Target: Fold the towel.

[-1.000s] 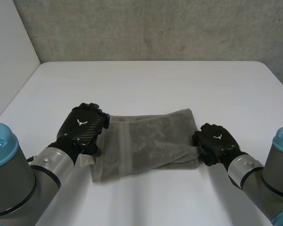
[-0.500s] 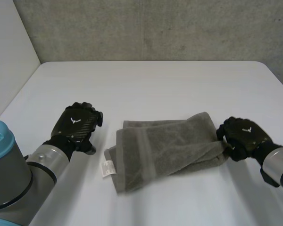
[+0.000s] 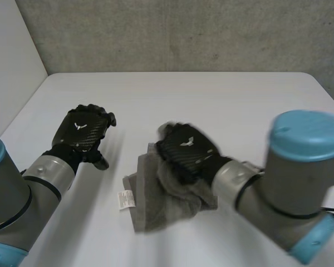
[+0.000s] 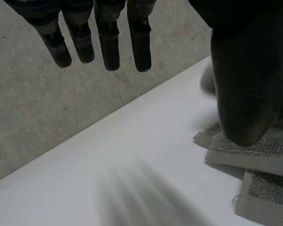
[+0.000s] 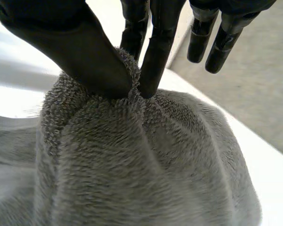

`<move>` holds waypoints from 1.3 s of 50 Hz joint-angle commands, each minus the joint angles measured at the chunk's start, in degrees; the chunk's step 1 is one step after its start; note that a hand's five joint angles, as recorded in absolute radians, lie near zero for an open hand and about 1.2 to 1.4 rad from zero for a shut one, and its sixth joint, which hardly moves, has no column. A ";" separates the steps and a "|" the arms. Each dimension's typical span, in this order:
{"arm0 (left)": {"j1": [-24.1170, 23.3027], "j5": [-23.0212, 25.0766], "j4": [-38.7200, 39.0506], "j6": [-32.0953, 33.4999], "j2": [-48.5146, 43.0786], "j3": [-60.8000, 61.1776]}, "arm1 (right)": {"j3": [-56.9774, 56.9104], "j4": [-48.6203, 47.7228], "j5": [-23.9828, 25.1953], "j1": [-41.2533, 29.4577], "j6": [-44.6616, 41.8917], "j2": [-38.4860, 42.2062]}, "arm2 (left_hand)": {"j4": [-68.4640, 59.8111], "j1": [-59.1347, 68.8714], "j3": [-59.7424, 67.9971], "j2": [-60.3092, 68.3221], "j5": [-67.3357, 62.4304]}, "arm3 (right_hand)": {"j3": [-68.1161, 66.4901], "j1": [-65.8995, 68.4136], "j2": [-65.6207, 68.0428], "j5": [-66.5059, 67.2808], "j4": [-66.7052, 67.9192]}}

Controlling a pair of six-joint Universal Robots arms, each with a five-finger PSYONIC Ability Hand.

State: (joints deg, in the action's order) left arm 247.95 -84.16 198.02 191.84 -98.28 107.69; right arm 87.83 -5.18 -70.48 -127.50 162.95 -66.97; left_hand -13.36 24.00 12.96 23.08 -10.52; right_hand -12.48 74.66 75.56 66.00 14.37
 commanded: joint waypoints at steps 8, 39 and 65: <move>0.16 -0.13 0.53 -0.59 -0.42 -0.99 | -8.38 -0.44 -3.43 -8.72 0.53 14.76 | 3.36 -5.21 -2.96 -4.28 1.72 | 2.48 5.34 4.44 4.00 -4.37; -9.33 -0.65 0.18 -13.86 -9.30 -13.29 | 3.40 7.99 -4.31 10.96 13.71 -5.54 | 3.36 -10.09 -2.96 -9.16 6.60 | 2.48 -64.66 -65.56 -66.00 -4.37; -14.08 -5.40 -0.88 -11.14 -23.36 -12.33 | -1.26 3.42 -4.22 10.43 23.73 12.39 | 3.36 -9.41 -2.96 -8.49 5.93 | 2.48 -64.66 -65.56 -66.00 -4.37</move>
State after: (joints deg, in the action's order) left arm 232.74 -88.92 197.46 179.39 -121.46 93.61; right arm 86.87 -1.14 -74.86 -116.58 185.55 -55.96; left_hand -13.36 17.94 12.96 17.19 -4.96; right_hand -12.48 13.50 14.47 3.58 14.37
